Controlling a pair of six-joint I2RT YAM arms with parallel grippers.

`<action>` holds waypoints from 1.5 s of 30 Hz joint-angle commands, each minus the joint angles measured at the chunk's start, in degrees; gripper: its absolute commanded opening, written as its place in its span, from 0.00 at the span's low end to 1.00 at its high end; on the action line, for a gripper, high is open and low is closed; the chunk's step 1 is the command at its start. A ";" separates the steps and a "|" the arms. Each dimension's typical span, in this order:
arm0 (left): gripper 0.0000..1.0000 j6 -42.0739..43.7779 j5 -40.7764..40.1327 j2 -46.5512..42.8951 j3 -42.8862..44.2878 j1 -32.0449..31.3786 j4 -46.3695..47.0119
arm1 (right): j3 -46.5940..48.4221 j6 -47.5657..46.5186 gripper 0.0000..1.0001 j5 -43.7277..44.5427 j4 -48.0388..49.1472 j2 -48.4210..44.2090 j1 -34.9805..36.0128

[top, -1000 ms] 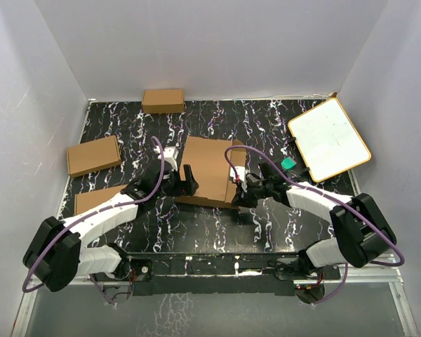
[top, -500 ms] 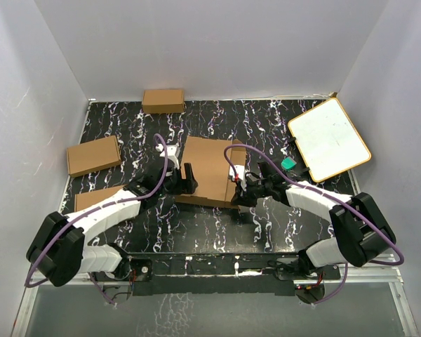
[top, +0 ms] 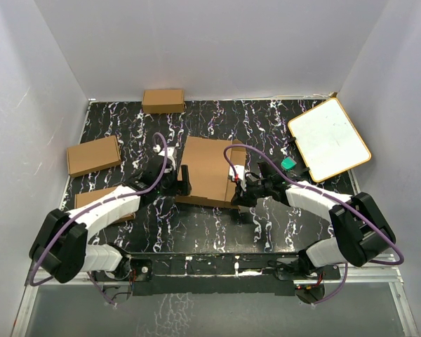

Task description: Fold the paper box

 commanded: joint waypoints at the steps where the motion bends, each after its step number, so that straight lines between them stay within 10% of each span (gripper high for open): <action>1: 0.83 1.06 3.63 2.33 2.14 0.41 -0.04 | 2.34 -0.50 0.08 -1.35 2.63 0.23 0.34; 45: 0.68 2.44 14.69 8.15 1.81 0.18 4.16 | 2.66 5.36 0.08 -4.15 7.39 -0.70 1.43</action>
